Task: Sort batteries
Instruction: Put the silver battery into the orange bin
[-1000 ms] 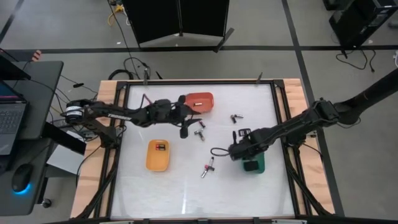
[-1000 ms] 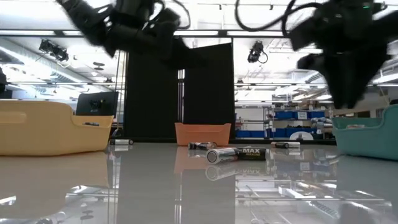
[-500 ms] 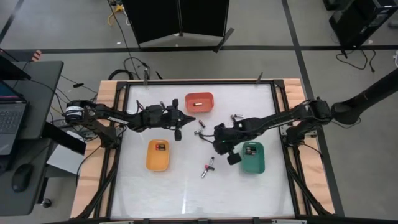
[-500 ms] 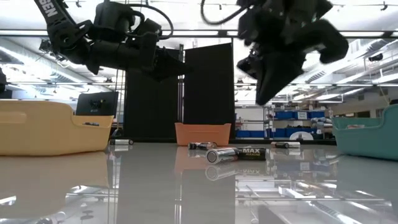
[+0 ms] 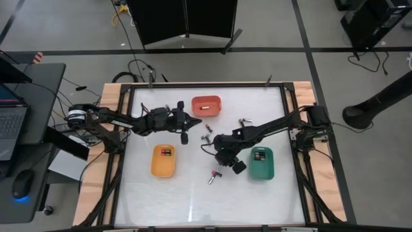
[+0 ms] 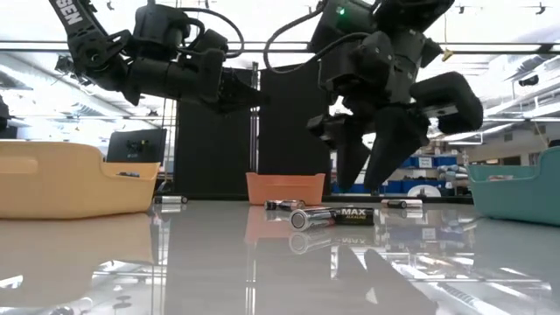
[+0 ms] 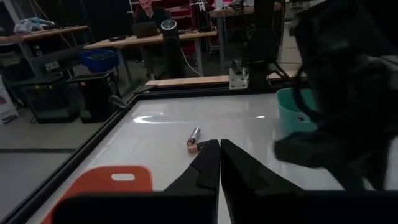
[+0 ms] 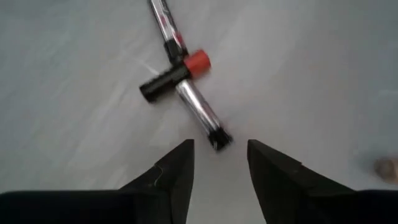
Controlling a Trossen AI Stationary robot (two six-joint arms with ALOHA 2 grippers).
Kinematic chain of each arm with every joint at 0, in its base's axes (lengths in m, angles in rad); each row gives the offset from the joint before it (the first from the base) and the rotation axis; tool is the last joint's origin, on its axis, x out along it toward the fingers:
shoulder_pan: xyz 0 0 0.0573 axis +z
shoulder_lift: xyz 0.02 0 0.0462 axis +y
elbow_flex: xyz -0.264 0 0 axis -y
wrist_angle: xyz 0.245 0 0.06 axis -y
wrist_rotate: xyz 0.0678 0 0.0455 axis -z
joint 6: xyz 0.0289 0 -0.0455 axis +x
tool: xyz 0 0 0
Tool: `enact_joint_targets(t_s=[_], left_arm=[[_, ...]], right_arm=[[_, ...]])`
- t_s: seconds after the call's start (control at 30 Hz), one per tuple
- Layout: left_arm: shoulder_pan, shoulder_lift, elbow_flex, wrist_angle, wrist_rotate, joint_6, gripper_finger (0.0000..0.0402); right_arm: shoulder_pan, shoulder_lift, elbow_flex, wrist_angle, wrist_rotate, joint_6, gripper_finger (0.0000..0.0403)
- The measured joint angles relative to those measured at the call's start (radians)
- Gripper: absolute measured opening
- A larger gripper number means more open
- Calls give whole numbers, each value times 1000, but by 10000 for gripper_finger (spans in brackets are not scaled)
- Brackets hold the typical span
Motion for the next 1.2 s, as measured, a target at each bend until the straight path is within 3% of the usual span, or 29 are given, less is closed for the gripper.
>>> enact_joint_targets(t_s=[0.37,0.73,0.93,1.2], left_arm=[[2,0,0,-11,-5,14,23],[2,0,0,-28,-10,14,23],[2,0,0,-23,-10,14,23],[2,0,0,30,-10,-27,23]], right_arm=[[-20,64,0,70,-79,-47,140],[-49,112,2,82,-128,-88,84],[-49,94,3,51,-93,-77,60],[-55,-51,-2,-63,149,-59,60]])
